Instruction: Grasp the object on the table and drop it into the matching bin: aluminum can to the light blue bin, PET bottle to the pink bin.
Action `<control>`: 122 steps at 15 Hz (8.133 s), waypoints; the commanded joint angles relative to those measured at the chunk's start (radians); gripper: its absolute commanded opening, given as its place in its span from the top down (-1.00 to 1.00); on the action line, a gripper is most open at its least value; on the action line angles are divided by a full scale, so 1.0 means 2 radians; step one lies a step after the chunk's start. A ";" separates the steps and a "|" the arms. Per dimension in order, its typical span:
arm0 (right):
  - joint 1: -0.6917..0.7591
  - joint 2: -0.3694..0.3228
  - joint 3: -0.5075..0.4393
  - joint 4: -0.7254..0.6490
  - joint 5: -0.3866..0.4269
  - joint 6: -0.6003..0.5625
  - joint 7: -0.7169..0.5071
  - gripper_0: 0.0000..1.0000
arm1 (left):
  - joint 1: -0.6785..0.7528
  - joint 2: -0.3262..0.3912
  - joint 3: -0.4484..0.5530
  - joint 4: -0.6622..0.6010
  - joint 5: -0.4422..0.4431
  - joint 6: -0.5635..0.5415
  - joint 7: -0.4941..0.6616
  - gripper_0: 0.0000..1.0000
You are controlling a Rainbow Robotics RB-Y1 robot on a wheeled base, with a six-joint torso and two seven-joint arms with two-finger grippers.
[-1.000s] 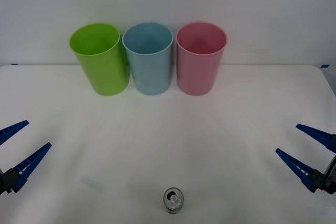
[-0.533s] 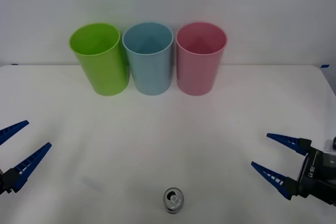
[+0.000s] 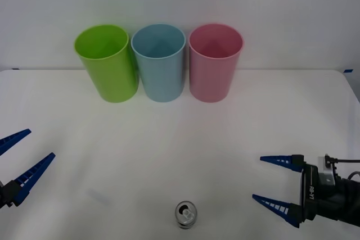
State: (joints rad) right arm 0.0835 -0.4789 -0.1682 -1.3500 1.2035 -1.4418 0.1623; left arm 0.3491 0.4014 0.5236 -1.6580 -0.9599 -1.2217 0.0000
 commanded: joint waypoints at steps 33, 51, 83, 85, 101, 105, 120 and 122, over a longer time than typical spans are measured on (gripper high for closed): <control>-0.012 0.048 0.254 0.000 0.005 0.154 0.181 -1.00 | 0.000 0.000 0.000 0.000 0.000 0.000 0.000 -1.00; -0.016 0.060 0.279 0.000 0.003 0.193 0.204 1.00 | 0.000 0.000 0.000 0.000 0.000 0.000 0.000 -1.00; -0.053 -0.005 0.249 -0.274 -0.094 0.386 -0.017 1.00 | 0.000 0.000 0.000 0.000 0.000 0.000 0.000 -1.00; -0.079 -0.004 0.249 -0.273 -0.086 0.406 -0.026 1.00 | 0.000 0.000 0.000 0.000 0.000 0.000 0.000 -1.00; -0.312 0.131 0.239 -0.072 0.043 0.525 -0.148 1.00 | 0.000 0.000 0.000 0.000 0.000 0.000 0.000 -1.00; -0.367 0.175 0.218 0.007 0.073 0.554 -0.146 1.00 | 0.000 0.000 0.000 0.000 0.000 0.000 0.000 -1.00; -0.466 0.228 0.201 0.154 0.089 0.640 -0.117 1.00 | 0.000 0.000 0.000 0.000 0.000 0.000 0.000 -1.00; -0.466 0.228 0.201 0.154 0.089 0.640 -0.113 0.44 | 0.000 0.000 0.000 0.000 0.000 0.000 0.000 -1.00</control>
State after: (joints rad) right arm -0.8483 -0.0227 0.2340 -1.0415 1.3806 -0.1624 -0.0678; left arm 0.3491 0.4014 0.5236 -1.6581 -0.9599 -1.2217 0.0000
